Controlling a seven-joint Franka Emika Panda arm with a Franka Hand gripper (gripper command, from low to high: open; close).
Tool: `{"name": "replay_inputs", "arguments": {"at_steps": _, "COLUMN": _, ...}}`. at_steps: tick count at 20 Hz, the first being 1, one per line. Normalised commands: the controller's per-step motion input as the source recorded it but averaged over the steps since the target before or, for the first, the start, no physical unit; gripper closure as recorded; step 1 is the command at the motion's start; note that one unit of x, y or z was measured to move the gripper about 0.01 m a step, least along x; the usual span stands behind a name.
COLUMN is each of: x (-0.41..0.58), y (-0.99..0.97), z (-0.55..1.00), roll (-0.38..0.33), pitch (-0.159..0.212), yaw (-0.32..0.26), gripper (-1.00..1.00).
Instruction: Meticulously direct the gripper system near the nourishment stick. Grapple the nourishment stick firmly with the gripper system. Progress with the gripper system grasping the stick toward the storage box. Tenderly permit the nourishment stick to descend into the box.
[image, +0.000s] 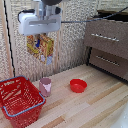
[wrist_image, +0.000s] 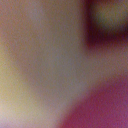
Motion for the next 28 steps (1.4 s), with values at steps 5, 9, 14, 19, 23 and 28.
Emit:
{"name": "replay_inputs", "arguments": {"at_steps": 5, "x": 0.230, "y": 0.90, "z": 0.05, "roll": 0.005, "pitch": 0.206, "yaw": 0.000, "gripper": 1.00}}
{"name": "replay_inputs", "arguments": {"at_steps": 9, "x": 0.325, "y": 0.89, "z": -0.03, "roll": 0.000, "pitch": 0.231, "yaw": 0.000, "gripper": 1.00}}
{"name": "replay_inputs", "arguments": {"at_steps": 14, "x": 0.273, "y": 0.76, "z": -0.25, "roll": -0.001, "pitch": 0.161, "yaw": 0.000, "gripper": 1.00}}
{"name": "replay_inputs", "arguments": {"at_steps": 19, "x": 0.116, "y": 0.28, "z": -0.59, "roll": -0.076, "pitch": 0.009, "yaw": -0.010, "gripper": -1.00}}
{"name": "replay_inputs", "arguments": {"at_steps": 23, "x": 0.031, "y": 0.00, "z": -0.31, "roll": -0.133, "pitch": -0.039, "yaw": -0.059, "gripper": -1.00}}
{"name": "replay_inputs", "arguments": {"at_steps": 28, "x": 0.053, "y": -0.09, "z": 0.10, "roll": 0.010, "pitch": 0.005, "yaw": -0.008, "gripper": -1.00}}
